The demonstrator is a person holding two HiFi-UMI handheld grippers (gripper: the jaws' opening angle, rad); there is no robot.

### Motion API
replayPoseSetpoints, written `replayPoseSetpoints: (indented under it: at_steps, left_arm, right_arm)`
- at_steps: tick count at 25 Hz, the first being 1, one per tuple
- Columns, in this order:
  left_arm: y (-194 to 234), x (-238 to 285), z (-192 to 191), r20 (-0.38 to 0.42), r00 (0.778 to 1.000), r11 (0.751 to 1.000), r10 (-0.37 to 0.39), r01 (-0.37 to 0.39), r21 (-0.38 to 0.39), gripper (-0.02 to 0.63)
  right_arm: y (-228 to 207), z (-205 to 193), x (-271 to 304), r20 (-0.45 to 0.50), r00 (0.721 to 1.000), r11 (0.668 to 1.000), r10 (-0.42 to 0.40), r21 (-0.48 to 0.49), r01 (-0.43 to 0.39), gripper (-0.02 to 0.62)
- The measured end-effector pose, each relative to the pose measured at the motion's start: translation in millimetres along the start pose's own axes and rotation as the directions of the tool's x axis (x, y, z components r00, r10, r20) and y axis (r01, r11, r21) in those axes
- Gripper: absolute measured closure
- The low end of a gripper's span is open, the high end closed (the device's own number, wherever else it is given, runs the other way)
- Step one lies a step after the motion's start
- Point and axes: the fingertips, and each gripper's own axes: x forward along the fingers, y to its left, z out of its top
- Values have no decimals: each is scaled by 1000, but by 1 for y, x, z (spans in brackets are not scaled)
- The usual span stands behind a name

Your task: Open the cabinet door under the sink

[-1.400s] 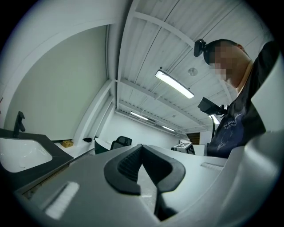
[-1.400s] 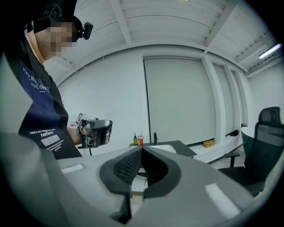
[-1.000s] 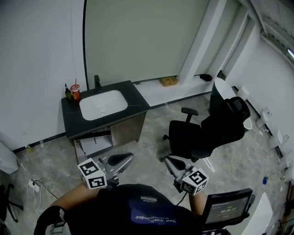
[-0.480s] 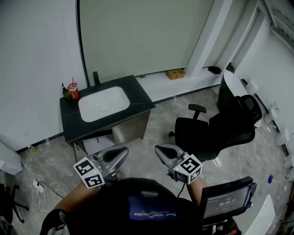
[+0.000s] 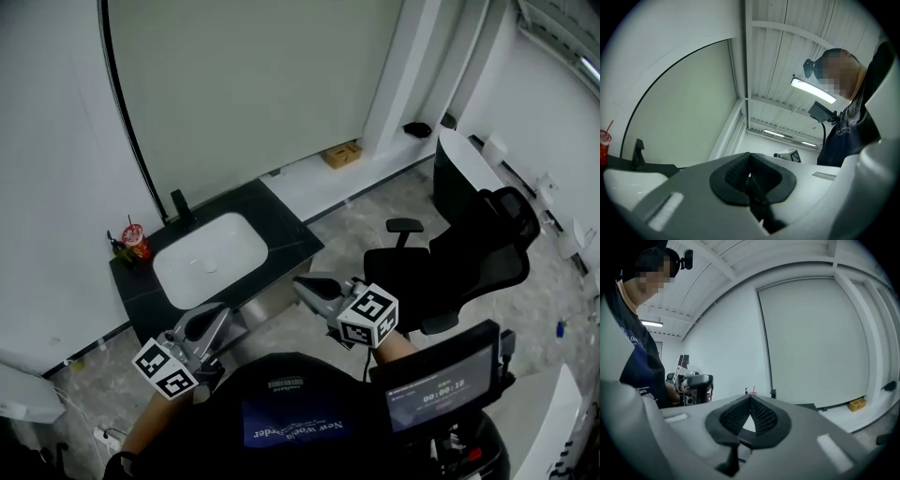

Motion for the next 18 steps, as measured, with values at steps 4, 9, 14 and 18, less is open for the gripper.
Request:
replayPoseSetpoints:
  at_steps: [4,9,14,18]
  left_arm:
    - [50,-13,11,13,997,998,70,-70,-1,606]
    - [96,-34,22,39,978,978,207,-207,7,606]
    - [142,-43,34,80,925,927,371,-374,35,606]
    - [180,-36,50,151,855,861,496,-507,44,606]
  right_arm:
    - [-11,0,57,-34,996,996,83,20,-83,594]
    - [-29,10,120,-30,978,978,206,40,-205,594]
    - [-53,24,192,-25,933,934,358,7,-358,595]
    - [-75,33,244,-58,869,870,491,-19,-493,595]
